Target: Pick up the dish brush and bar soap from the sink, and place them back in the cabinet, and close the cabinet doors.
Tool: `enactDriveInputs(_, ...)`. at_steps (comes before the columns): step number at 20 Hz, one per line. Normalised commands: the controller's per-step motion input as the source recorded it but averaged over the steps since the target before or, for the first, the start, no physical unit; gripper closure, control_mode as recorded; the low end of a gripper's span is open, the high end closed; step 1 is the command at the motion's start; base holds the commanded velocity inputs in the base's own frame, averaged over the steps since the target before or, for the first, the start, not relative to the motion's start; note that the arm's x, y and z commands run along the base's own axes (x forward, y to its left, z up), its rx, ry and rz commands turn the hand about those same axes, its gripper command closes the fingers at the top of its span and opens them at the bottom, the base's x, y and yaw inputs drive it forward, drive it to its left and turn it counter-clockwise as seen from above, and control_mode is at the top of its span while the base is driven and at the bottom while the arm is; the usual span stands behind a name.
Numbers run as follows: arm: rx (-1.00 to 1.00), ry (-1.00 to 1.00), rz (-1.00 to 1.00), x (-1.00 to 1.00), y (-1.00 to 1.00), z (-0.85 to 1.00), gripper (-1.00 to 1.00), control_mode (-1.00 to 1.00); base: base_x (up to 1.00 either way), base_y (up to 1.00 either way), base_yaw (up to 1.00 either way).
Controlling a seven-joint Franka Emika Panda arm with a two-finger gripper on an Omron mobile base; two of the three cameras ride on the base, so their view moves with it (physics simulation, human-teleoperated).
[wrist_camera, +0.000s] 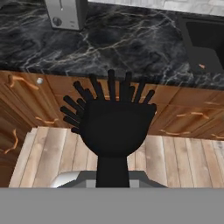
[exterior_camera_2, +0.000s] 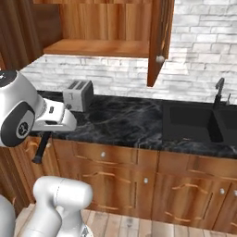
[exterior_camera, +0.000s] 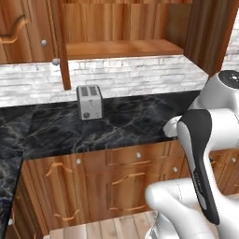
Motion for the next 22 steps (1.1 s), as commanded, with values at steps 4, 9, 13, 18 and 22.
enactDriveInputs(4, 0.00, 0.00, 0.00, 0.00, 0.00, 0.00, 1.00, 1.00, 0.37, 0.18, 0.00)
enactDriveInputs(9, 0.00, 0.00, 0.00, 0.00, 0.00, 0.00, 1.00, 1.00, 0.48, 0.19, 0.00)
enactDriveInputs(13, 0.00, 0.00, 0.00, 0.00, 0.00, 0.00, 1.00, 1.00, 0.44, 0.24, 0.00)
enactDriveInputs(18, 0.00, 0.00, 0.00, 0.00, 0.00, 0.00, 1.00, 1.00, 0.35, 0.34, 0.00)
enactDriveInputs(22, 0.00, 0.00, 0.00, 0.00, 0.00, 0.00, 1.00, 1.00, 0.35, 0.35, 0.00)
